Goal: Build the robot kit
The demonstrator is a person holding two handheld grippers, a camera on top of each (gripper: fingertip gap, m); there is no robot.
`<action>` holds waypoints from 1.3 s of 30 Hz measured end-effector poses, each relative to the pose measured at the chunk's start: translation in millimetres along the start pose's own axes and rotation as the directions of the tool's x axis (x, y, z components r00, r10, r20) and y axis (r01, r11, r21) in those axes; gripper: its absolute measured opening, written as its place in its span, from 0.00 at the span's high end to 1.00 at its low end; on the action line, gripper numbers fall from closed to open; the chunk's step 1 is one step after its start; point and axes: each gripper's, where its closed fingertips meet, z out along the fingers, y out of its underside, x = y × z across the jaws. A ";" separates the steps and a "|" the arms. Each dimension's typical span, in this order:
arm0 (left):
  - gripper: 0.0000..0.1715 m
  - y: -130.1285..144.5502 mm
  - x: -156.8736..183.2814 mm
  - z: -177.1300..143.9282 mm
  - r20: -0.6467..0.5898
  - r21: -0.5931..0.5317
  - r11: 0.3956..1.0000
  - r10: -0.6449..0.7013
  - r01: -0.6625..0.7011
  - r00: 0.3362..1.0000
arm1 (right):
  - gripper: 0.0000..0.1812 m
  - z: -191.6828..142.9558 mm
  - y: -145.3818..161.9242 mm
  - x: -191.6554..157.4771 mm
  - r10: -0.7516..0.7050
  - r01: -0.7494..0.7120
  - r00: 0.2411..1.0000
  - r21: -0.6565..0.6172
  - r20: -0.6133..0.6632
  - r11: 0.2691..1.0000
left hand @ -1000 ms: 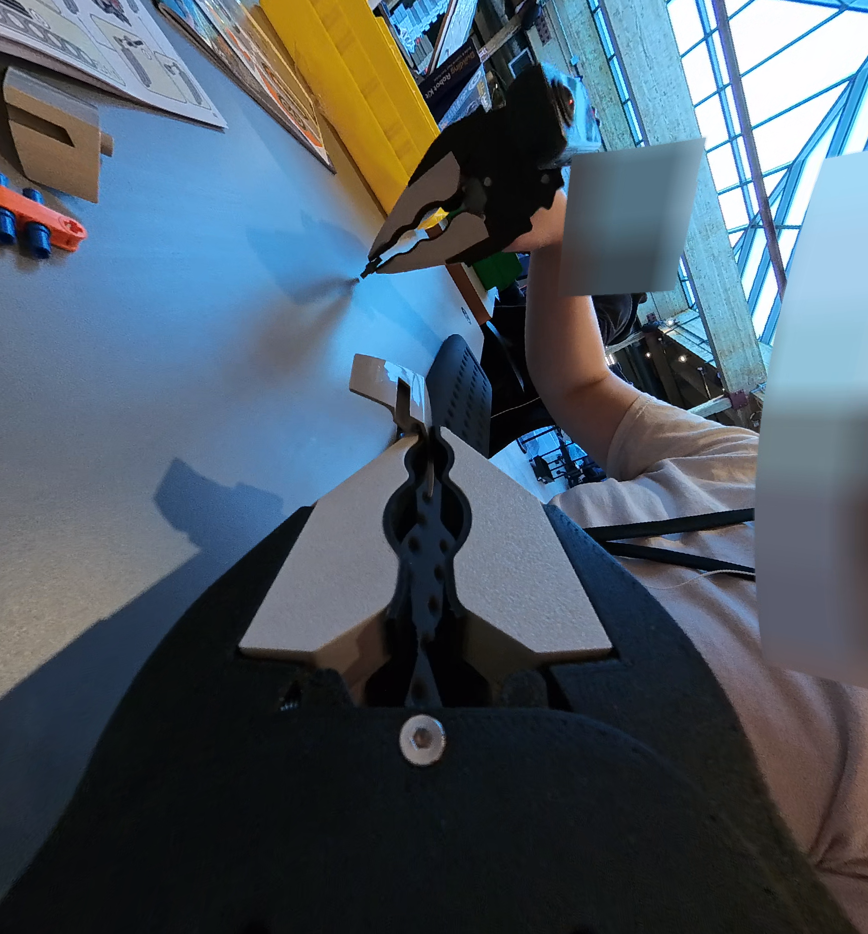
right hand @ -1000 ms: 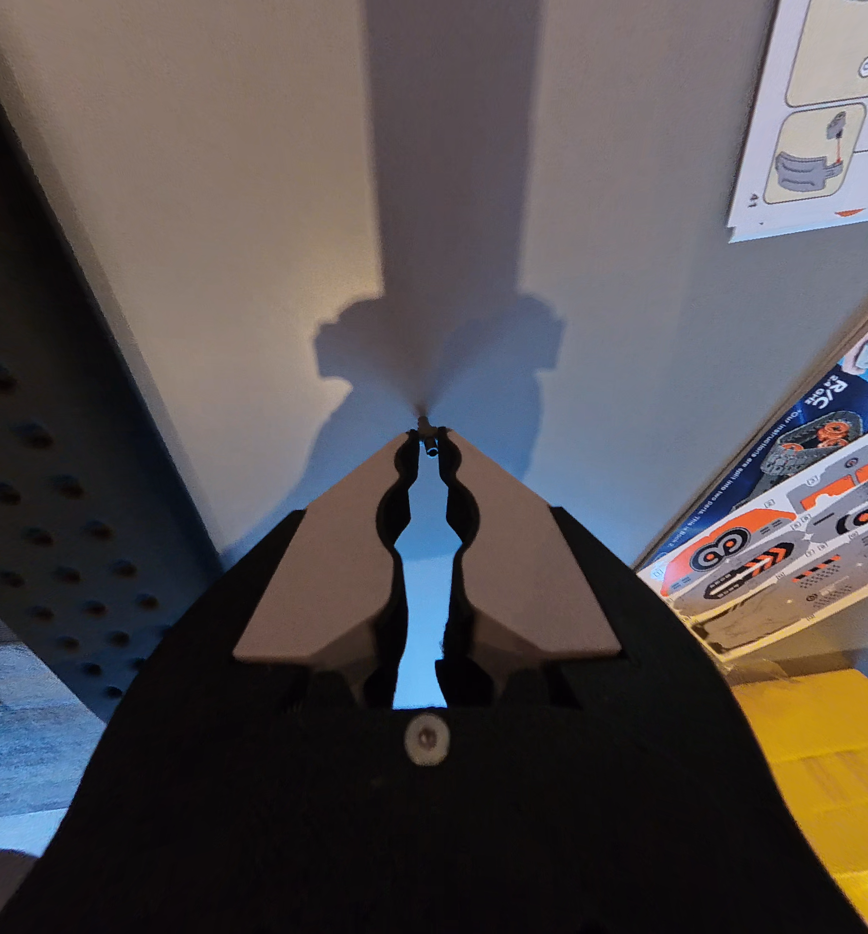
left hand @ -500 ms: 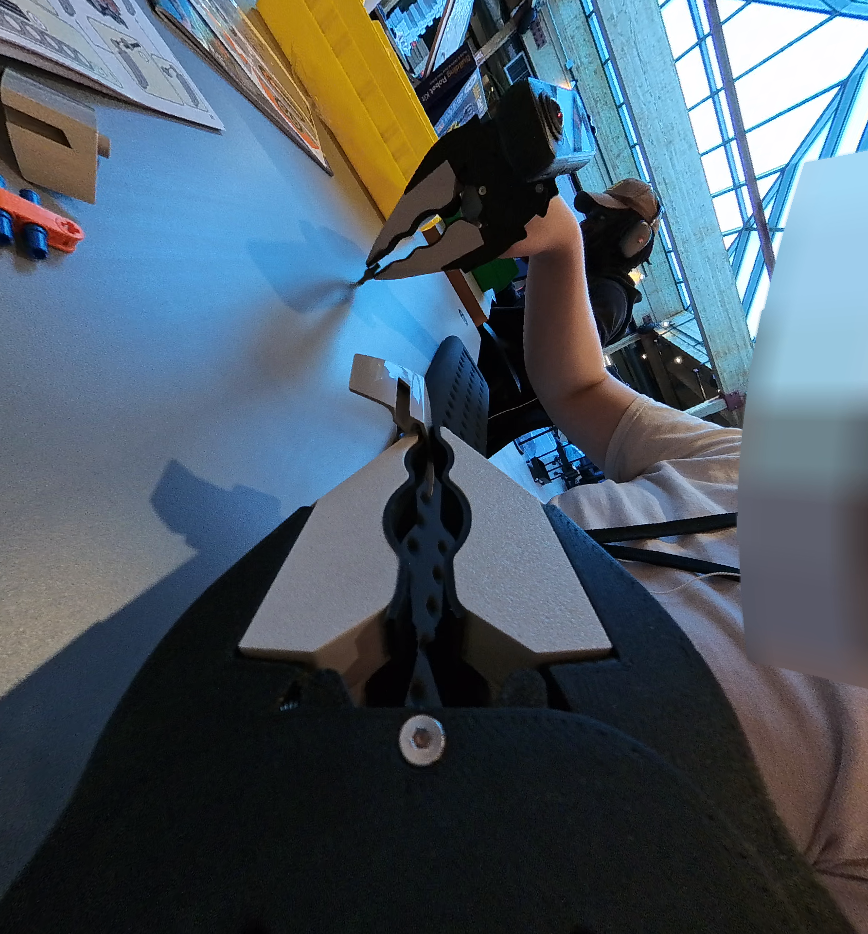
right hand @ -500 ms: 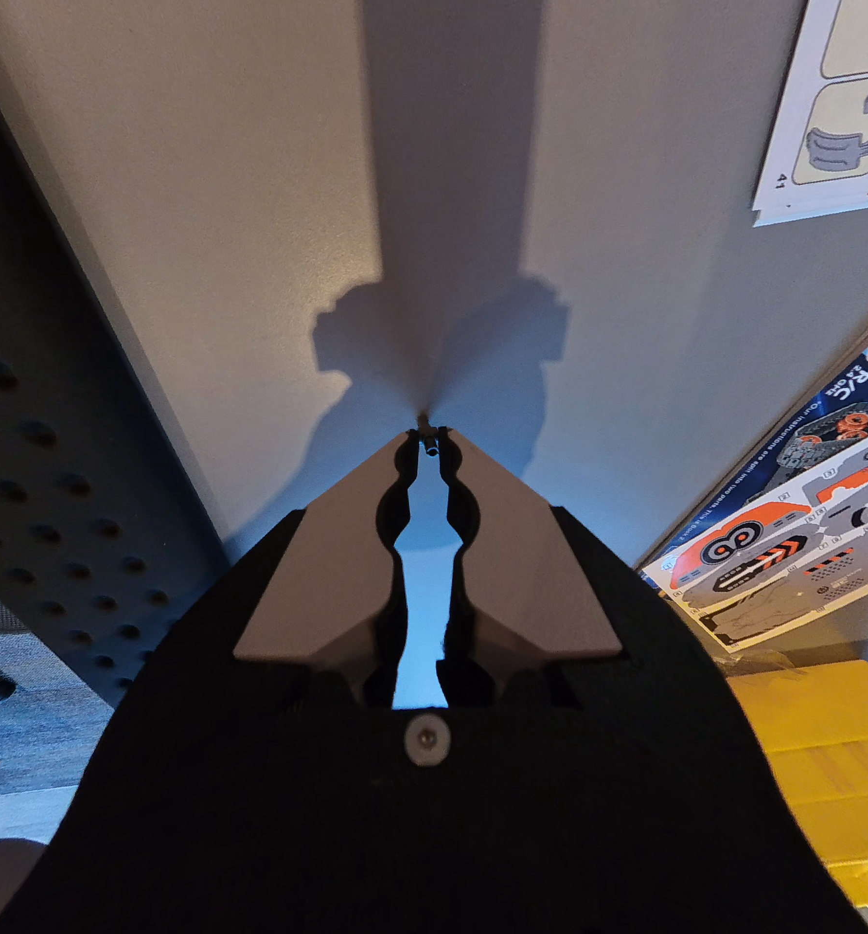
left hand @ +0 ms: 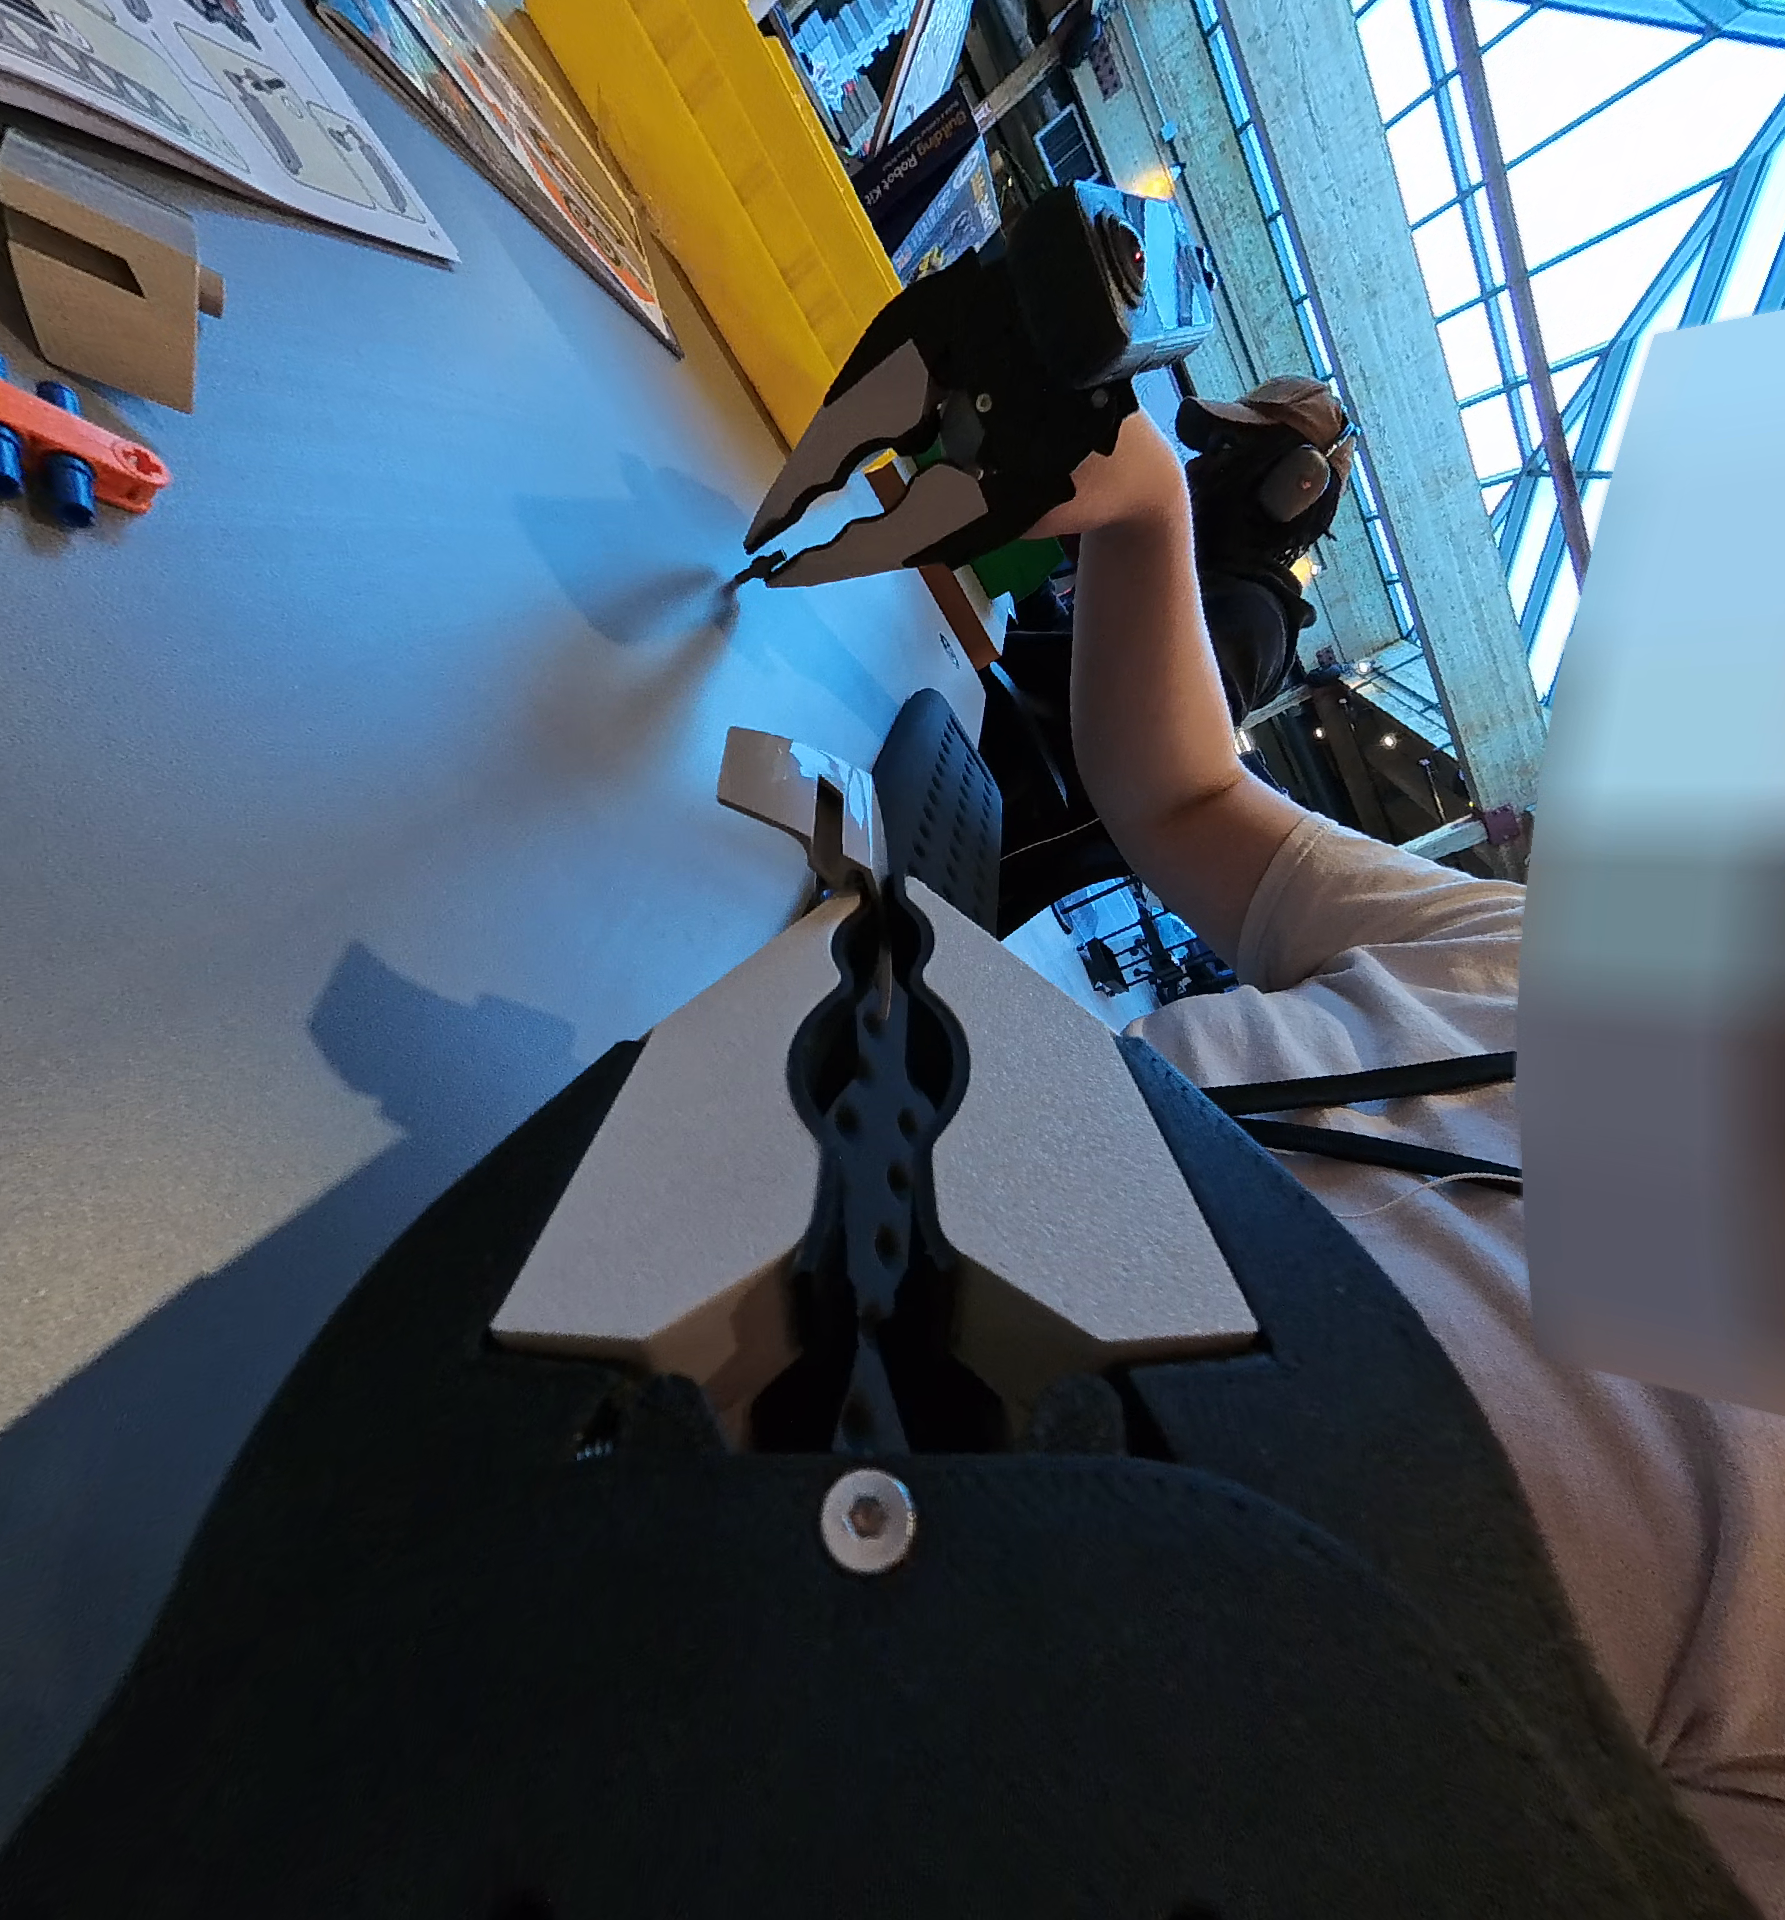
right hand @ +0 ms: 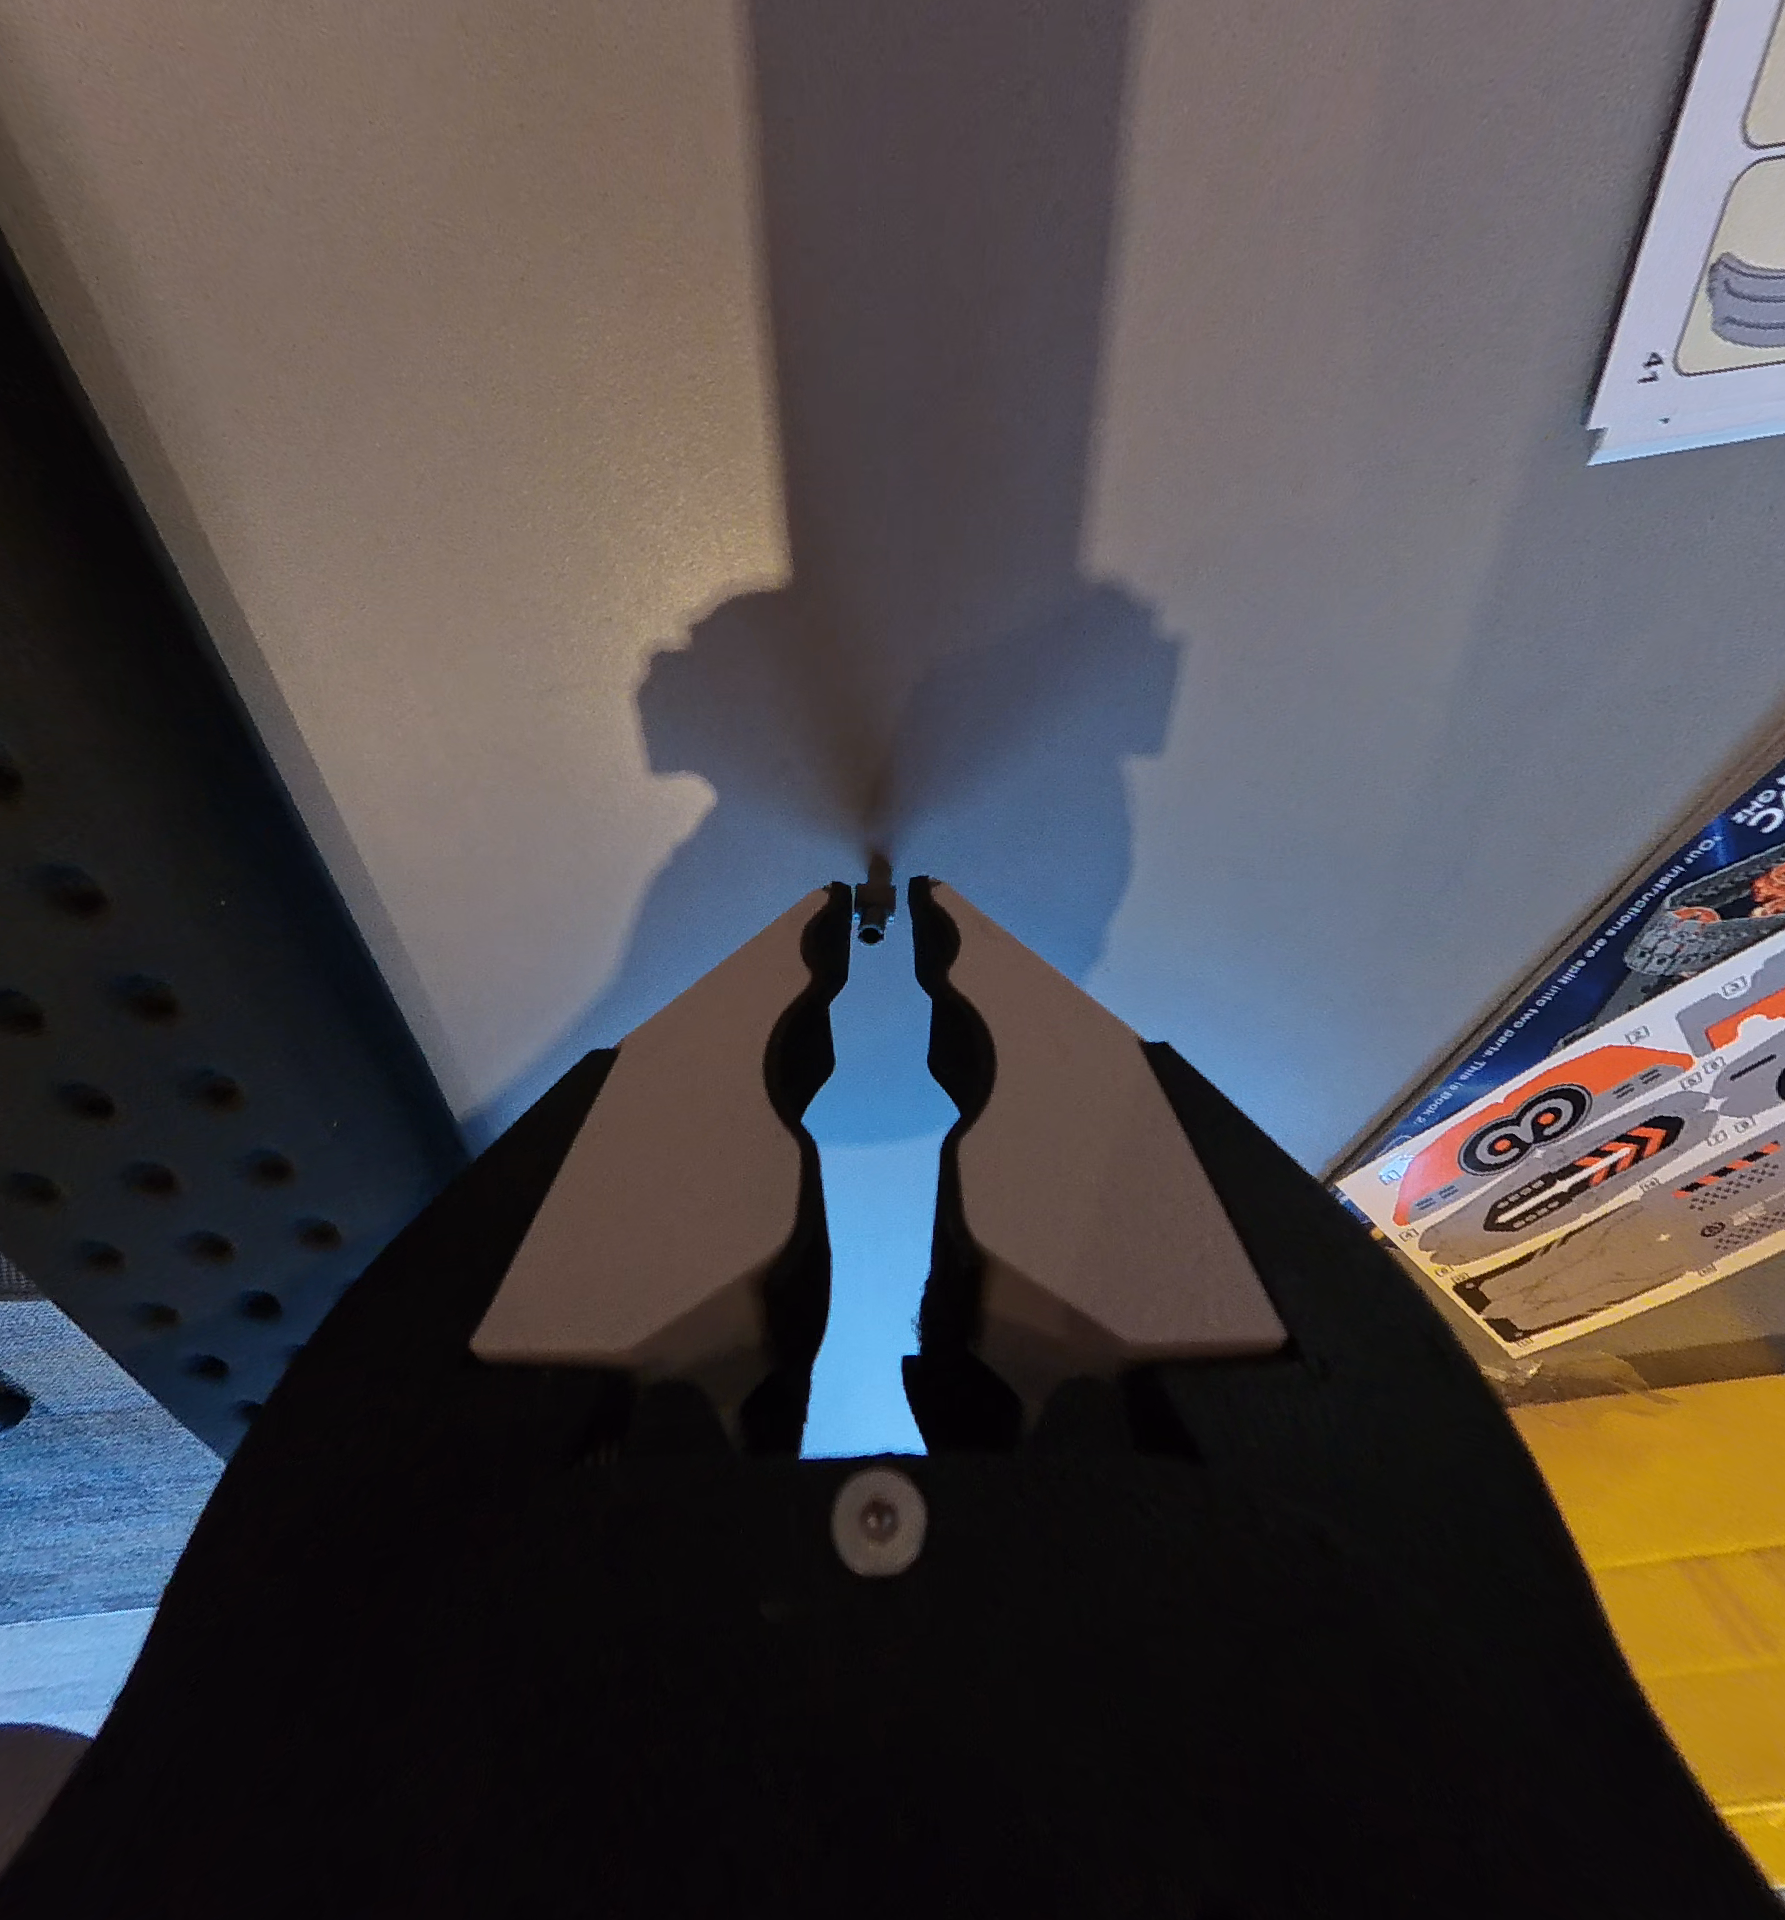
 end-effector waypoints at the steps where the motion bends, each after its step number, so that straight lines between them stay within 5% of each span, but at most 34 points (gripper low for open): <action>1: 1.00 0.1 0.0 0.2 0.000 -0.001 1.000 0.000 0.000 1.000 | 0.94 -0.3 -0.2 -0.2 0.000 0.000 1.000 0.002 0.001 1.000; 6: 1.00 0.0 0.5 -0.1 -0.002 0.001 1.000 0.001 -0.001 1.000 | 0.89 -8.5 -2.7 1.8 0.006 -0.006 1.000 0.055 -0.003 0.998; 14: 1.00 0.5 1.8 -0.3 -0.012 -0.002 1.000 0.004 -0.004 1.000 | 0.82 -51.4 1.6 4.8 -0.045 0.049 0.999 0.366 -0.020 0.929; 22: 1.00 0.4 2.6 -0.5 -0.014 0.000 1.000 0.009 -0.009 1.000 | 0.85 -17.9 14.1 -30.2 -0.172 0.164 0.985 0.390 -0.013 0.906; 28: 1.00 7.6 -7.3 9.7 0.048 -0.078 0.996 -0.042 0.046 0.998 | 0.87 -13.9 -4.7 -28.7 -0.095 0.045 0.994 0.614 0.048 0.788; 39: 1.00 22.8 -36.3 34.3 0.184 -0.243 0.952 -0.145 0.188 0.972 | 0.98 2.6 -1.8 -27.8 -0.063 -0.024 0.992 0.659 0.108 0.752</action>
